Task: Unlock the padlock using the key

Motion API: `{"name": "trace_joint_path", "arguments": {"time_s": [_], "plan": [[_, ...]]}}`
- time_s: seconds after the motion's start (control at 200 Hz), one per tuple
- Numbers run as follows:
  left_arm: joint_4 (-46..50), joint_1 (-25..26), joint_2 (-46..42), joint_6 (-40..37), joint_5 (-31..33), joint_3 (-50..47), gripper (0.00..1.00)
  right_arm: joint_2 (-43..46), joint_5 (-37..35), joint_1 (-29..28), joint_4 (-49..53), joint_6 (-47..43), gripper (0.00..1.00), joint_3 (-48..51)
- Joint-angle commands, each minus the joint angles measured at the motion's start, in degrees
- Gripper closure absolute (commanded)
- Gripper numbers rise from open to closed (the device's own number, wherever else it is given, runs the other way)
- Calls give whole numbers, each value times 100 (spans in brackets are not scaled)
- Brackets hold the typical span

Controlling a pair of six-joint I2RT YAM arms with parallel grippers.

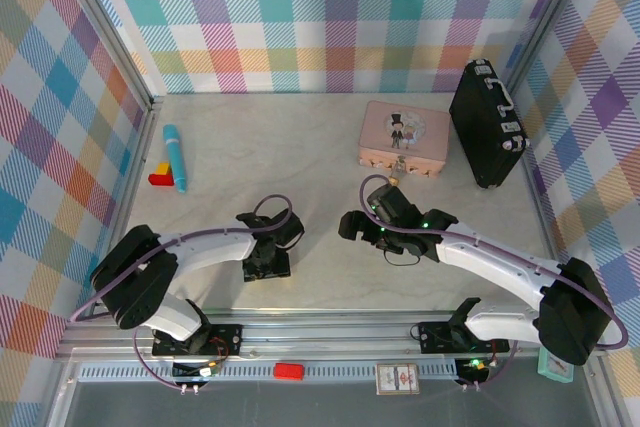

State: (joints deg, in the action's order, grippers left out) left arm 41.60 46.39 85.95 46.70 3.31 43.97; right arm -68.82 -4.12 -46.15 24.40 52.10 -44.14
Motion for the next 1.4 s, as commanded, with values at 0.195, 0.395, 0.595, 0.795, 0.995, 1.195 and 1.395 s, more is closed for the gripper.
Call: {"name": "trace_joint_path", "arguments": {"time_s": [0.195, 0.395, 0.595, 0.795, 0.995, 1.195, 1.395], "plan": [[-1019, 30, 22, -162, 509, 24, 54, 2, -81, -43, 74, 112, 1, 95], [-954, 13, -1411, 234, 1102, -565, 52, -83, -41, -43, -3, 143, 1, 140], [-704, -288, -1423, 20, 901, -469, 52, -150, -1, -50, -30, 133, 1, 90], [-553, -515, -785, 3, 418, -247, 58, -80, 8, -74, -32, 167, 1, 155], [-988, -551, -551, 226, 57, -449, 65, 0, 8, -87, -56, 233, 1, 239], [-887, -548, -334, 305, 53, -479, 68, -9, 1, -95, -51, 209, 1, 238], [-984, -545, -311, 329, 19, -535, 71, -52, 33, -105, -106, 239, 1, 224]]}}
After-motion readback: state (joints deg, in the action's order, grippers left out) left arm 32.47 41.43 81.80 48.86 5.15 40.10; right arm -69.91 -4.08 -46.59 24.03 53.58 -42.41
